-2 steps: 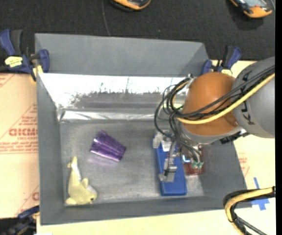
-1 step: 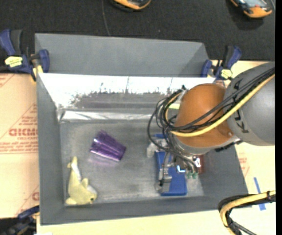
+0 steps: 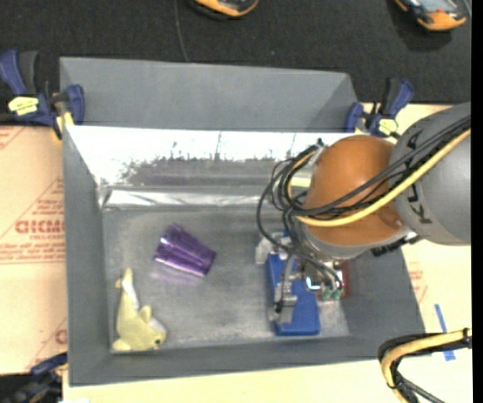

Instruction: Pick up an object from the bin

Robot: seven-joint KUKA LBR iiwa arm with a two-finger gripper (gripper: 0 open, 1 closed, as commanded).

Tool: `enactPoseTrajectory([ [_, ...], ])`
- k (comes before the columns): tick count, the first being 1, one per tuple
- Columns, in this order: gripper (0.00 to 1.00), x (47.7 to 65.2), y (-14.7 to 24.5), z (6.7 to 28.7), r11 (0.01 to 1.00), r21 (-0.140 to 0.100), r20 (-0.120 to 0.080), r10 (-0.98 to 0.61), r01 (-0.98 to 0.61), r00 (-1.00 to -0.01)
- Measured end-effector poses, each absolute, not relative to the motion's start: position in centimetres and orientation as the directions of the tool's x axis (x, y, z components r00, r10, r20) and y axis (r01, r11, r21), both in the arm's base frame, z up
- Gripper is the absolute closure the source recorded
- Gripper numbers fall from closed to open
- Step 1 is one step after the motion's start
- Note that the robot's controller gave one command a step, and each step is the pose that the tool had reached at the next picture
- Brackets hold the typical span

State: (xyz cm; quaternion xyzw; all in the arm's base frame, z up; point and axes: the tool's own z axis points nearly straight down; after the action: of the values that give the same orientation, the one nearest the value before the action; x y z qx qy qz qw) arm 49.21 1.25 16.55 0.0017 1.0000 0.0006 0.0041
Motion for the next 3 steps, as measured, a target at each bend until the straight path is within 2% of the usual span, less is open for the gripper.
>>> enactPoseTrajectory([
  [1,0.0,49.3,-6.0,23.1,0.97,-0.001,-0.004,-0.243,-0.243,-0.97],
  [2,0.0,51.5,-8.4,23.5,0.992,0.0,-0.007,-0.123,-0.123,-0.992],
  [3,0.0,51.0,-5.7,21.3,0.996,-0.002,-0.009,-0.094,-0.094,-0.996],
])
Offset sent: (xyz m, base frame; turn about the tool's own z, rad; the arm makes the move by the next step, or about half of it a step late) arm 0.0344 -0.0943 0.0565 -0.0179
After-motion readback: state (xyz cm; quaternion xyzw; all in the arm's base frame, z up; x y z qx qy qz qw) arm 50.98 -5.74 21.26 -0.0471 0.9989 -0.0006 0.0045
